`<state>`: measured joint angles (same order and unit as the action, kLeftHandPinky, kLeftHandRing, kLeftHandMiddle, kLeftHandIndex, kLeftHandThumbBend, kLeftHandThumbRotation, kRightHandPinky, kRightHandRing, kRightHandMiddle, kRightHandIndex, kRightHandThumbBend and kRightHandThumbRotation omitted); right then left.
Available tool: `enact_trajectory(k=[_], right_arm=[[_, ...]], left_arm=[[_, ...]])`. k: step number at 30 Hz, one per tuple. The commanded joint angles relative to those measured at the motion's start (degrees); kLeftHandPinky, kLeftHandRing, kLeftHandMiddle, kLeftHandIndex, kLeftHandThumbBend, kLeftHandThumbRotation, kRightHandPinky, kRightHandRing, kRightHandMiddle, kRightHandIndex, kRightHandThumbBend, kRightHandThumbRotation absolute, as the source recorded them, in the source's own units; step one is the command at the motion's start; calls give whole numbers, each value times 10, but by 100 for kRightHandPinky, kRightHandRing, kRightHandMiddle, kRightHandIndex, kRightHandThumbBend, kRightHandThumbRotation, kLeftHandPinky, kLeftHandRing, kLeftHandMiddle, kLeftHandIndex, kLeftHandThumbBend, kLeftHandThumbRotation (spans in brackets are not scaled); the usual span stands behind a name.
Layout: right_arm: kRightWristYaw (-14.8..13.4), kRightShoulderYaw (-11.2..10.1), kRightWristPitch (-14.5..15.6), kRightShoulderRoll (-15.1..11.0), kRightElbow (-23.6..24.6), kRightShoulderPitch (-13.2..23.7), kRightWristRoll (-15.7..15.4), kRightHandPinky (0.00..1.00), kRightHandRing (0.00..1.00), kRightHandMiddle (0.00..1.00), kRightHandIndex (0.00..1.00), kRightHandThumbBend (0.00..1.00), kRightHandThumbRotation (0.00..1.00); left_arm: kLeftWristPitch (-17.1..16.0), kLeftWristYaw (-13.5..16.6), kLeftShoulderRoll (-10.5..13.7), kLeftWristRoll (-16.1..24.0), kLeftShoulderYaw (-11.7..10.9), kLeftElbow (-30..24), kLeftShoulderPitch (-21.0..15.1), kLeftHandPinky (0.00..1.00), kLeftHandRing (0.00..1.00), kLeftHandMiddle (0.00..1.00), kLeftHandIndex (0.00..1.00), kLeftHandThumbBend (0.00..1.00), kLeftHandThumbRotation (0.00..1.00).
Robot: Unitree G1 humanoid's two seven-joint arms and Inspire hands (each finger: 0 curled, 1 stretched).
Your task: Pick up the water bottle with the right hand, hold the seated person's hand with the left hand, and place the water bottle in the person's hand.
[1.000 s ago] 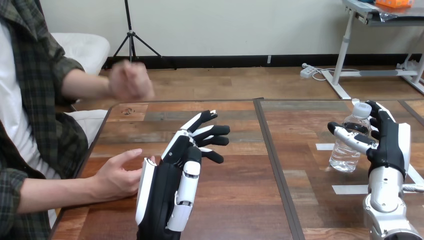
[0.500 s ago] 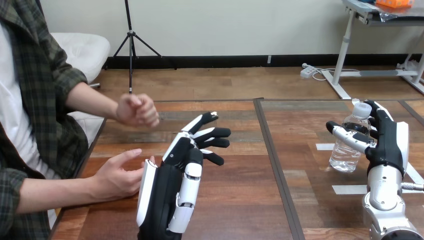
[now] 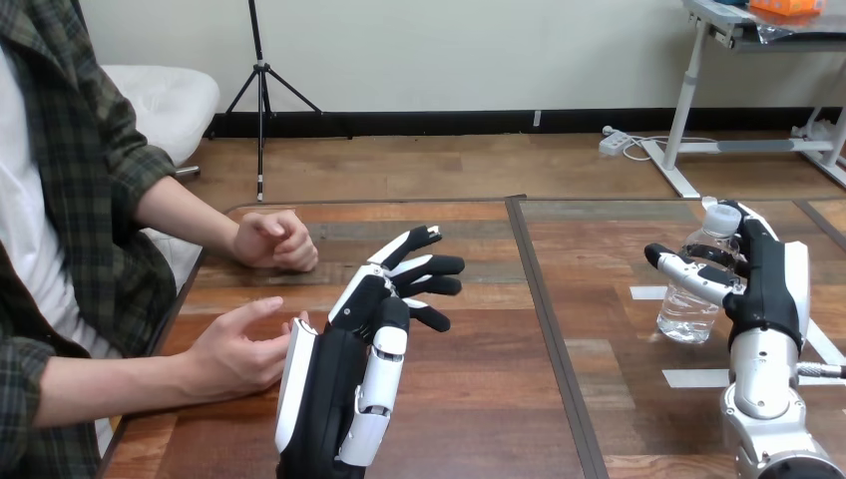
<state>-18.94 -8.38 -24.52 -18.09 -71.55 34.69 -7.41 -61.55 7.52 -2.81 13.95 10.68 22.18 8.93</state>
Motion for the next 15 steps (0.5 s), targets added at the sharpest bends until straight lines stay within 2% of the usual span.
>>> enact_trajectory(k=[1, 15], right_arm=[[7, 5, -4, -8, 1, 58, -2, 79, 85, 86, 84, 72, 0], [10, 12, 8, -7, 0, 64, -5, 71, 82, 87, 85, 72, 0]], left_arm=[[-9, 7, -17, 1, -1, -19, -14, 51, 67, 72, 81, 16, 100], [-8, 8, -16, -1, 1, -20, -13, 52, 67, 71, 82, 16, 100]])
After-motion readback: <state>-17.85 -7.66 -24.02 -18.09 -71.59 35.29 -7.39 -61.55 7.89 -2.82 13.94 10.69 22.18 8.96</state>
